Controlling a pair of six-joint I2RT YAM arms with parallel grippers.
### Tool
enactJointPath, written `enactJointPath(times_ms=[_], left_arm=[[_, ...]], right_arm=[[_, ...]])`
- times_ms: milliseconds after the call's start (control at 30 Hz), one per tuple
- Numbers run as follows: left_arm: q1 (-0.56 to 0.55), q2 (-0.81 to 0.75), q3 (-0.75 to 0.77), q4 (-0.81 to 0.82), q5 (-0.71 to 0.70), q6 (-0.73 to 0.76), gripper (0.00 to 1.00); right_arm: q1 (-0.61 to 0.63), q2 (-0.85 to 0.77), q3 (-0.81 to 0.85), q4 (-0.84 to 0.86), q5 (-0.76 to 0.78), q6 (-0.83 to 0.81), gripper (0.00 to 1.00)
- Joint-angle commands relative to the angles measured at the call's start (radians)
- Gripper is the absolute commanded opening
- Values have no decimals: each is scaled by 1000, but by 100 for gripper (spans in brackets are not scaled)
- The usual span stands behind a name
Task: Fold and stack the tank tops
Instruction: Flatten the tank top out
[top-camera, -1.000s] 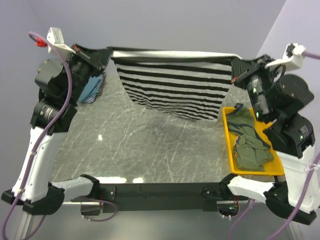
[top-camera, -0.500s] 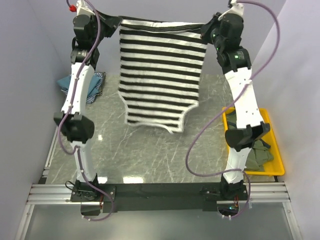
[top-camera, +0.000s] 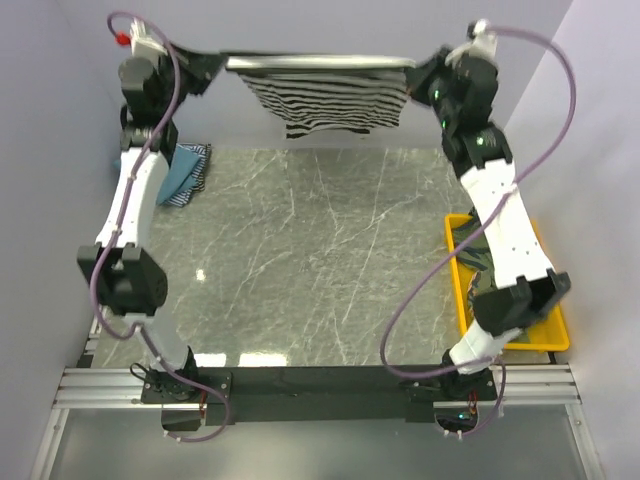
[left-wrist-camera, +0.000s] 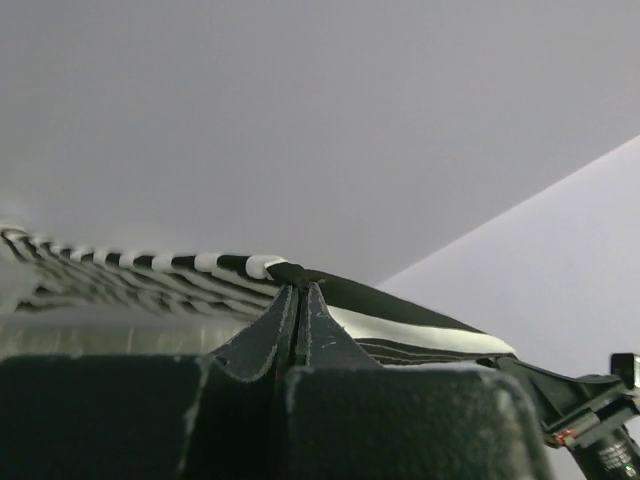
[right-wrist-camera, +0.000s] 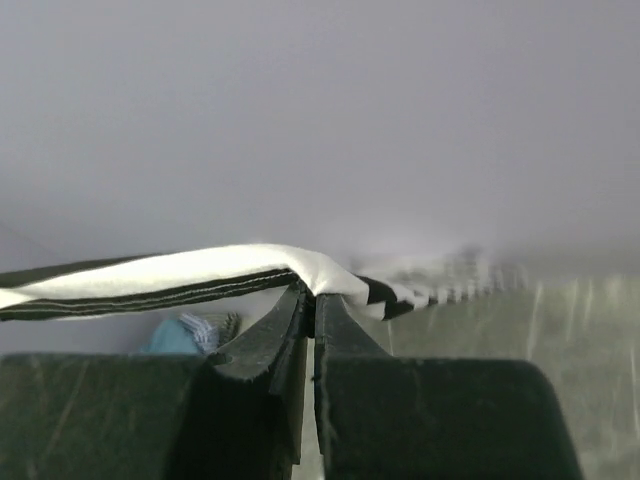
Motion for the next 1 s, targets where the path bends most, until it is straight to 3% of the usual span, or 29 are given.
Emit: enactJointPath(times_ms=[0, 167, 300, 367, 533, 800, 900, 933, 967], left_arm=[[1, -117, -296, 91, 53, -29, 1], [-23, -307, -728, 114, 22, -98, 1], [-78, -409, -1072, 106, 7, -158, 1], [-121, -474, -1150, 66, -45, -120, 1], [-242, -557, -1348, -75, -85, -111, 1], [-293, -722, -1472, -251, -139, -83, 3], [-293, -740, -1466, -305, -104, -45, 18], [-293, -755, -1465, -313, -90, -29, 31], [-293, -768, -1463, -329, -79, -19, 37]], right_arm=[[-5, -124, -292, 62, 27, 86, 0], [6, -331, -833, 76, -57, 214, 0], [64, -395, -1090, 19, -88, 267, 0], [75, -417, -1217, 19, -100, 290, 0], [81, -429, -1355, 7, -157, 327, 4], [110, -541, -1450, -82, -134, 347, 25], [120, -599, -1450, -134, -125, 346, 34], [130, -631, -1450, -146, -118, 346, 38], [138, -651, -1447, -159, -114, 344, 40]])
